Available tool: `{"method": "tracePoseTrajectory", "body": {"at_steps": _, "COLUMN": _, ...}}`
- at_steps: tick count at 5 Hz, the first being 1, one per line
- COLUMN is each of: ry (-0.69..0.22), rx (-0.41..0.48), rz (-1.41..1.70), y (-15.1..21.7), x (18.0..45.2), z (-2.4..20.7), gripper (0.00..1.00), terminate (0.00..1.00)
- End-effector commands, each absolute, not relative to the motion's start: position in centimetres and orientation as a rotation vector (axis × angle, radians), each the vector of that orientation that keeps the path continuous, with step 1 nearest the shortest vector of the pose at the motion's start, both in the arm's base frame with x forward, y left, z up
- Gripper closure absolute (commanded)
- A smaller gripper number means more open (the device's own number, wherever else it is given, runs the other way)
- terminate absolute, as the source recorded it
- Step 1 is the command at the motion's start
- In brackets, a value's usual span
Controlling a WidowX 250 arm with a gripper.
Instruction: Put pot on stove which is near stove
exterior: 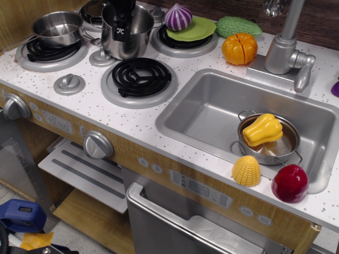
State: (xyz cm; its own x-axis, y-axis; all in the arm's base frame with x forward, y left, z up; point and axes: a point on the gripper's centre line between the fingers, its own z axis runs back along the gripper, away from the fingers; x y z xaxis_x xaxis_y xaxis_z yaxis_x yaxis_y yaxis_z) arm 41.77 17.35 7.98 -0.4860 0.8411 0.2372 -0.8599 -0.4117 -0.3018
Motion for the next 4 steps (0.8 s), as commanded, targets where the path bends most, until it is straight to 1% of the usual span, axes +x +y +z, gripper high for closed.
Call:
{"method": "tracePoseTrajectory", "body": {"at_steps": 1, "ry": -0.468, "rx": 0.058, "rz": 2.025, "y": 17.3, "x": 41.8, "z": 8.0, "gripper": 0.0, "terminate": 0.0}}
{"method": "tracePoseTrajectory", "body": {"at_steps": 3, "ry": -0.494, "rx": 0.007, "rz": 2.043, "y": 17.8, "x": 41.7, "z": 6.9, "gripper": 0.0, "terminate": 0.0}}
{"method": "tracePoseTrajectory", "body": {"at_steps": 4, "ry": -0.468, "rx": -0.022, "rz": 2.048, "y": 18.7, "x": 41.9, "z": 6.6, "gripper": 0.0, "terminate": 0.0}}
